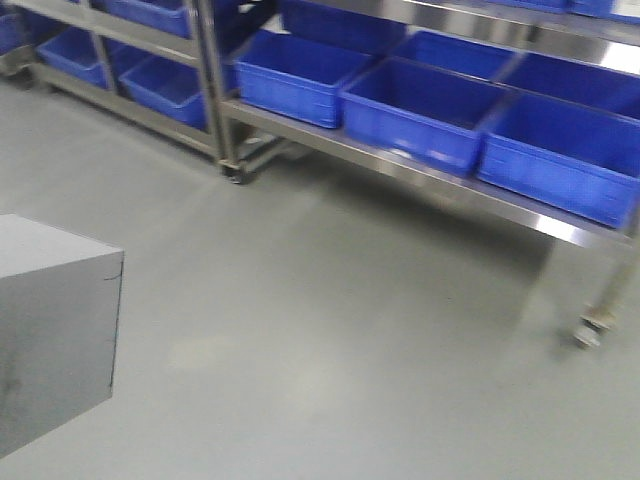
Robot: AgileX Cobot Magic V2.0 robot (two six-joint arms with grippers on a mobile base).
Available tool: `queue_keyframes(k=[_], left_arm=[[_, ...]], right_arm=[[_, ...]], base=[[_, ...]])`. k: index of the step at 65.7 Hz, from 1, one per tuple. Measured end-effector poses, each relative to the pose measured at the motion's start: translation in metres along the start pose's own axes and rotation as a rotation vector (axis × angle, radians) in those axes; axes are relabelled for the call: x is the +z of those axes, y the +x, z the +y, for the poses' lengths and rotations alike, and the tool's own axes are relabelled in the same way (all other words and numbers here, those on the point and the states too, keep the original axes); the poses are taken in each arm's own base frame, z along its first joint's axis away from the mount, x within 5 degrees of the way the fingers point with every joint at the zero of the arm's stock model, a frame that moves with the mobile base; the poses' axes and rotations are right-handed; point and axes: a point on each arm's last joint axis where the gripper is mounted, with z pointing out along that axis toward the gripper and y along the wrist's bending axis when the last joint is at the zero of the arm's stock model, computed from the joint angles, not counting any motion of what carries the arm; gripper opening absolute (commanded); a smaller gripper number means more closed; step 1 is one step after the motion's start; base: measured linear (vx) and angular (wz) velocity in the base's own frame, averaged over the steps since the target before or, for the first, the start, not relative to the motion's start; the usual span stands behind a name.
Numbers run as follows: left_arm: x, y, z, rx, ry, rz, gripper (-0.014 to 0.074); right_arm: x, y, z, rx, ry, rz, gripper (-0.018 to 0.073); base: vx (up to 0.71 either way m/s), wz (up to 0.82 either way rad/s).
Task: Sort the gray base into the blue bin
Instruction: 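Drive the base away from the table holding the block, then drive along the aisle of blue bin shelves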
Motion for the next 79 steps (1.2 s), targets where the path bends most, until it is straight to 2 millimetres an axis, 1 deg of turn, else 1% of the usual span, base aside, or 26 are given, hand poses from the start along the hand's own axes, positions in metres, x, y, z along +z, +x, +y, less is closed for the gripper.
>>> queue_keyframes(k=[28, 79], left_arm=[[0.0, 0.0, 0.0, 0.0, 0.0, 0.0, 0.0005], [0.0, 0.0, 0.0, 0.0, 0.0, 0.0, 0.0005]], right_arm=[[0.0, 0.0, 0.0, 0.0, 0.0, 0.0, -0.0004], [0.0, 0.0, 0.0, 0.0, 0.0, 0.0, -0.0004]], base=[[0.31, 0.58], [0.42, 0.29]])
